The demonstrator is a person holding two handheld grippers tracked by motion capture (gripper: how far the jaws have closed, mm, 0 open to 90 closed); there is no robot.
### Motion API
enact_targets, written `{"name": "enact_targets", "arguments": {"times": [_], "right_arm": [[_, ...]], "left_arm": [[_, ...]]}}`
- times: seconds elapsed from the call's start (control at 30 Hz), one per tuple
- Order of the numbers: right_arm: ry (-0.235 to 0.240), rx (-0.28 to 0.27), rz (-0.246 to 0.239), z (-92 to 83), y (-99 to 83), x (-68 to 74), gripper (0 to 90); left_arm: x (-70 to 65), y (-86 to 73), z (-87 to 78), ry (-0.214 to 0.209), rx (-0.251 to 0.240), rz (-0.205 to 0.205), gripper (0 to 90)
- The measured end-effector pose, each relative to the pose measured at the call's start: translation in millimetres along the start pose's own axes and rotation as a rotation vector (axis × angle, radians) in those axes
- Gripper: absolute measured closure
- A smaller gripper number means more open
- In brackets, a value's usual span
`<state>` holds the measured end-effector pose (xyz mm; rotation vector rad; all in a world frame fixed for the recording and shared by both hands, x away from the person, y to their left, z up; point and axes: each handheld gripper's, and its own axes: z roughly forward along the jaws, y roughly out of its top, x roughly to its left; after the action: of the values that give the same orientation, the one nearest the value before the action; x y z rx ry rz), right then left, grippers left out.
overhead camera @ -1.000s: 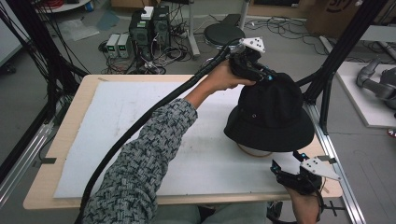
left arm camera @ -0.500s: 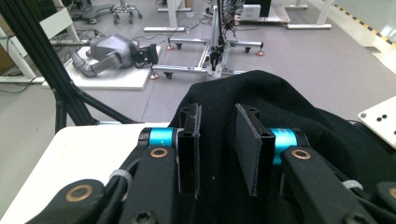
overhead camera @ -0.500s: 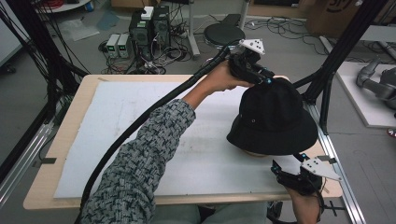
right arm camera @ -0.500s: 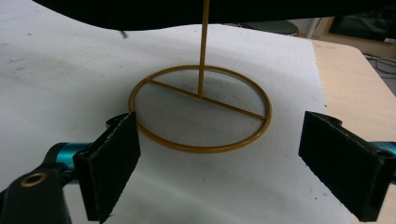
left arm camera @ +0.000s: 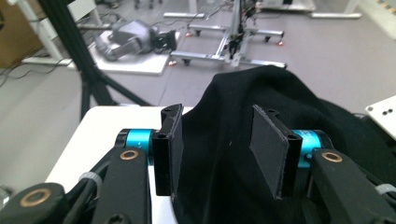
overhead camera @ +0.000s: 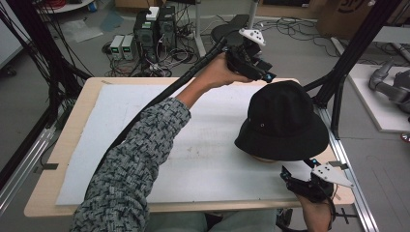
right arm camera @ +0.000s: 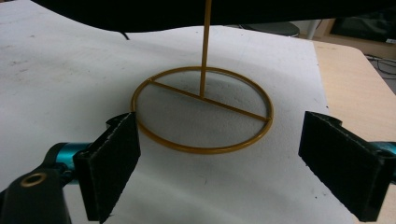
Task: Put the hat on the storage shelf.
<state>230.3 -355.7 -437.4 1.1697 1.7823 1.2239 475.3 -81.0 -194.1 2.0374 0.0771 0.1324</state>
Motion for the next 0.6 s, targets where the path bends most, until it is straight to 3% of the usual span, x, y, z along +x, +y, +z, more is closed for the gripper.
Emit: {"name": "enact_targets", "arguments": {"times": [0.13, 0.23, 0.3, 0.43, 0.5, 0.6], "right_arm": [[0.007, -0.007, 0.014, 0.8, 0.2, 0.7, 12.3], [0.011, -0.005, 0.009, 1.5, 0.8, 1.6, 12.3], [0.014, -0.007, 0.003, 2.0, 1.1, 1.9, 12.3], [0.019, -0.009, 0.004, 2.2, 1.5, 3.2, 12.3], [0.018, -0.009, 0.005, 1.7, 1.7, 3.7, 12.3], [0.024, -0.011, 0.012, 0.7, 1.7, 4.2, 12.3]], "left_arm": [[0.6, 0.6, -16.3, 0.038, 0.023, 0.008, 53.2], [-2.8, -5.6, -32.1, 0.113, -0.020, 0.031, 53.3], [-3.6, -11.1, -43.9, 0.127, -0.032, 0.017, 53.3], [-3.5, -21.3, -66.2, 0.154, 0.038, 0.010, 49.6], [-5.4, -29.1, -78.6, 0.190, 0.022, 0.002, 48.6], [-6.7, -37.5, -93.8, 0.202, 0.076, -0.011, 45.4]]}}
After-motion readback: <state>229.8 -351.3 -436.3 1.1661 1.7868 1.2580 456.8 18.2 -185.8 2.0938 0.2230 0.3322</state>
